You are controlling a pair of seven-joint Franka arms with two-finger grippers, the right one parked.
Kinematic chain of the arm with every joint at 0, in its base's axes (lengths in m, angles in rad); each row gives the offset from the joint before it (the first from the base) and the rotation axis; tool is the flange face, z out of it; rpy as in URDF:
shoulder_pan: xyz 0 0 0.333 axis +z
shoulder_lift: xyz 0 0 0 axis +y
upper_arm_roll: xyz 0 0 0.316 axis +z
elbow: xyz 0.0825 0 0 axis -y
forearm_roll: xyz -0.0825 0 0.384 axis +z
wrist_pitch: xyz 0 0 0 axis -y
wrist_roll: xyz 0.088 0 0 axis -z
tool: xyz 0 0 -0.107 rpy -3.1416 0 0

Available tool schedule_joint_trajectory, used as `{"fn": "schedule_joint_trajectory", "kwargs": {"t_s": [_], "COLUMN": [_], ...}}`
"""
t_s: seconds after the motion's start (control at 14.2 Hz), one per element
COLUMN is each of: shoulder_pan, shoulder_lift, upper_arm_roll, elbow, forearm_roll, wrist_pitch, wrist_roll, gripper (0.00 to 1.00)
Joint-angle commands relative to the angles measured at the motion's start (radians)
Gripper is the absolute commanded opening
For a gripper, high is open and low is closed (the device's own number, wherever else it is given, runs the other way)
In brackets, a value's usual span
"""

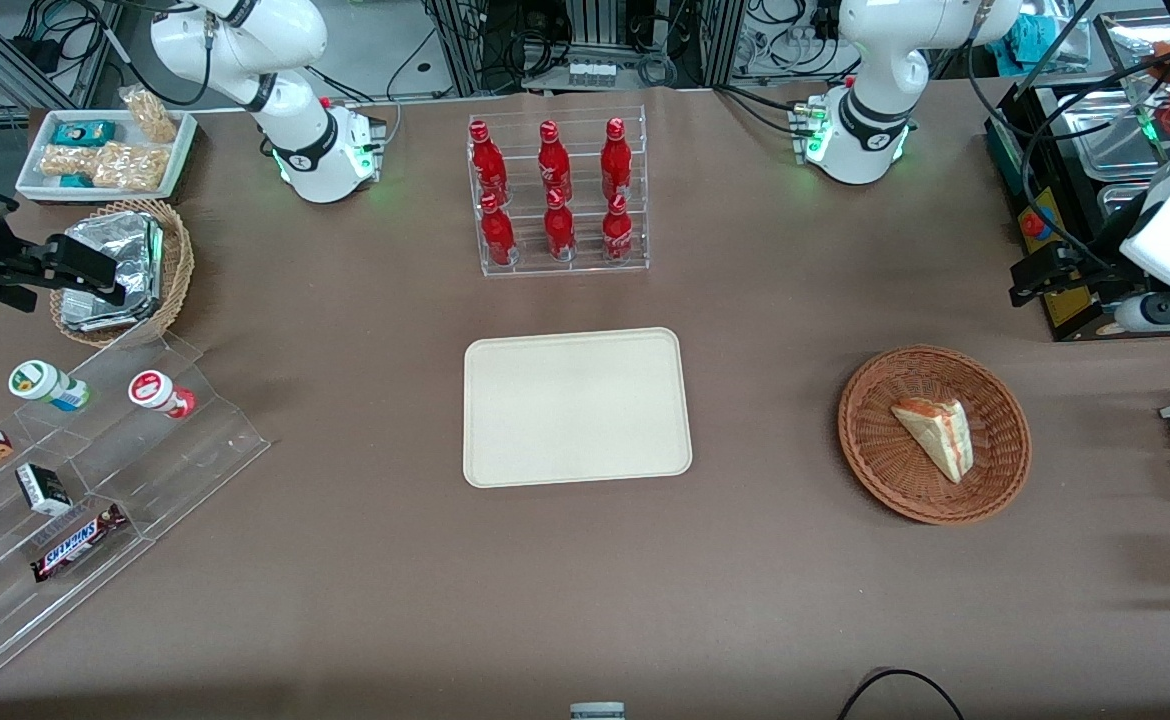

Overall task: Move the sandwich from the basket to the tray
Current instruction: 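Move the left gripper over the sandwich in the wicker basket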

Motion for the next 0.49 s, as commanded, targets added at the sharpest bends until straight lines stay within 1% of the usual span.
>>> {"fn": "schedule_joint_trajectory", "kwargs": {"t_s": [0.0, 0.42], "shoulder_pan": [-0.011, -0.013], "shoulder_lift": [-0.003, -0.003], "upper_arm_roll": [0.007, 0.006], "elbow": [0.010, 0.001], "forearm_roll": [-0.002, -0.002], "wrist_pitch": [0.009, 0.005], "wrist_roll": [0.009, 0.009], "gripper": [1.00, 1.00]}}
